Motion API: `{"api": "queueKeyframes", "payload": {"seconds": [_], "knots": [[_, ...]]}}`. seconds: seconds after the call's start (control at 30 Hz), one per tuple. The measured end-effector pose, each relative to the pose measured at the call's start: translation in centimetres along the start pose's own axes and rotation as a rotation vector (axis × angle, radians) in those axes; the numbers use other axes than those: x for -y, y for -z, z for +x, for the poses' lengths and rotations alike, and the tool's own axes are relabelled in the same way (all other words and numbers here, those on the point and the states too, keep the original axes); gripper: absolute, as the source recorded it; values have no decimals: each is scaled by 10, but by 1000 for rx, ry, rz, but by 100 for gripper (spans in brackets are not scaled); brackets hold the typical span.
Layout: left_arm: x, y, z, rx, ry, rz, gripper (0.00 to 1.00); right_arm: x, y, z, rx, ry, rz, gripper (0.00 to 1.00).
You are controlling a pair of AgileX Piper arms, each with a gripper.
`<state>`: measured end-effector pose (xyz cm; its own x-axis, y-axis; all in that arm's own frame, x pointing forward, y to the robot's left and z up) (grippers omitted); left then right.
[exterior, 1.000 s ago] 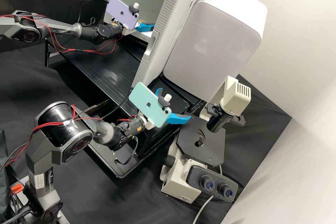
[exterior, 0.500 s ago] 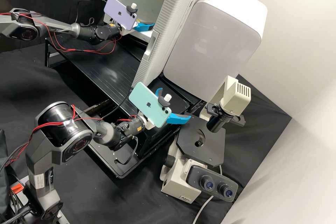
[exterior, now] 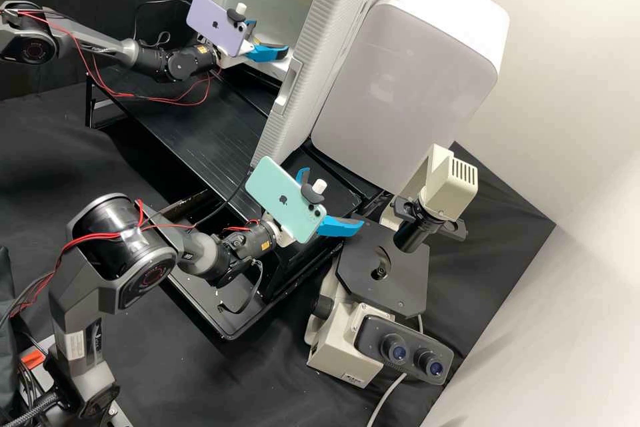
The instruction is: Take the petri dish out of the incubator
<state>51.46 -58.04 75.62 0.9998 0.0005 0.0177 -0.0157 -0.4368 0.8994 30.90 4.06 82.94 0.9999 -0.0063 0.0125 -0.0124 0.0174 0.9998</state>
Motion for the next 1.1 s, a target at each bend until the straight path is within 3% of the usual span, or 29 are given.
{"api": "queueKeyframes", "payload": {"seconds": [0.3, 0.57, 0.7, 0.8, 0.97, 1.1], "knots": [[-4, -2, -8, 26, 1, -24, 0, 0, 0, 0, 0, 0, 0, 100], [-18, -5, -17, 53, -16, -31, 0, 0, 0, 0, 0, 0, 0, 100], [-24, -8, -22, 70, -37, -5, 0, 0, 0, 0, 0, 0, 0, 100], [-27, -10, -25, 74, -47, -7, 0, 0, 0, 0, 0, 0, 0, 100], [-25, -10, -28, 73, -39, 7, 0, 0, 0, 0, 0, 0, 0, 100], [-14, -8, -33, 70, -3, 23, 0, 0, 0, 0, 0, 0, 0, 100]]}}
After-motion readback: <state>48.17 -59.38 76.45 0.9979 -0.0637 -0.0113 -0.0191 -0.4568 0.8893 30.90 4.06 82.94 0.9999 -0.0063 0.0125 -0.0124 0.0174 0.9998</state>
